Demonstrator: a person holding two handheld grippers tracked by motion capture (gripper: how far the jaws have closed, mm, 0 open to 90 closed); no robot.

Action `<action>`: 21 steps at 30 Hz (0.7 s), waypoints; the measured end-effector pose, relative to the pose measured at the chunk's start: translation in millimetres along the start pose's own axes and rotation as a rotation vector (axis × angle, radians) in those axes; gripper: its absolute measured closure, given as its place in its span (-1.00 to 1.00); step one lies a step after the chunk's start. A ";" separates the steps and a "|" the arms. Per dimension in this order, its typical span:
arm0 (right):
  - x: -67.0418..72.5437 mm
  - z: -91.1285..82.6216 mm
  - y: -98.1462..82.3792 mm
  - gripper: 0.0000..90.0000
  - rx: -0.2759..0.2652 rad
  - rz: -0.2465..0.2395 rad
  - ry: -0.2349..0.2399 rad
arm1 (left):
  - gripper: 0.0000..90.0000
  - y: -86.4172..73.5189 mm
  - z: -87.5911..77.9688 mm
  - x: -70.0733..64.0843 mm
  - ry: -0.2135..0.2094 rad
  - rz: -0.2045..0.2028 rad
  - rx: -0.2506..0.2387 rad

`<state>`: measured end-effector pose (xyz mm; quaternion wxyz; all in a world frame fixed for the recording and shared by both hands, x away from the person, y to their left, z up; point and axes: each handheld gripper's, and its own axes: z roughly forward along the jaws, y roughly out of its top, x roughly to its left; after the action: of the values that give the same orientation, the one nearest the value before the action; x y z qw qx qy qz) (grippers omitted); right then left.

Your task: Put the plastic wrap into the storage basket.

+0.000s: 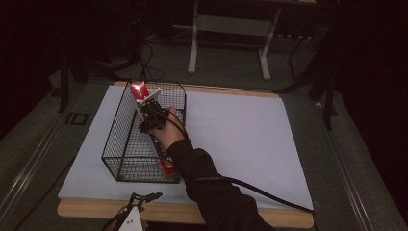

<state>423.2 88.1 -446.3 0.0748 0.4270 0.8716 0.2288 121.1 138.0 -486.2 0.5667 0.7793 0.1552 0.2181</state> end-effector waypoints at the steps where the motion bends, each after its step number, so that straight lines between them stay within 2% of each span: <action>1: -0.7 0.7 -0.1 -0.21 0.003 0.002 0.001 | -1.00 0.1 0.0 -0.1 -0.001 0.000 -0.001; 7: -1.5 0.9 -1.7 -0.23 -0.011 -0.008 0.005 | -1.00 0.0 0.6 0.1 -0.001 0.000 0.003; 9: -2.8 -0.5 -1.3 -0.32 -0.012 -0.007 0.021 | -1.00 0.0 0.7 0.0 -0.002 0.000 0.003; 15: -1.4 -16.0 -1.0 -0.43 -0.037 -0.039 0.043 | -1.00 -0.2 1.5 0.1 -0.004 0.000 0.007; 21: -7.7 -30.2 -8.5 -0.64 -0.081 -0.058 0.104 | -1.00 -0.6 2.7 0.5 -0.004 -0.003 0.012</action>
<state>412.1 67.4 -424.0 0.0534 0.3860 0.8763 0.2832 122.9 136.2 -487.3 0.5627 0.7828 0.1565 0.2146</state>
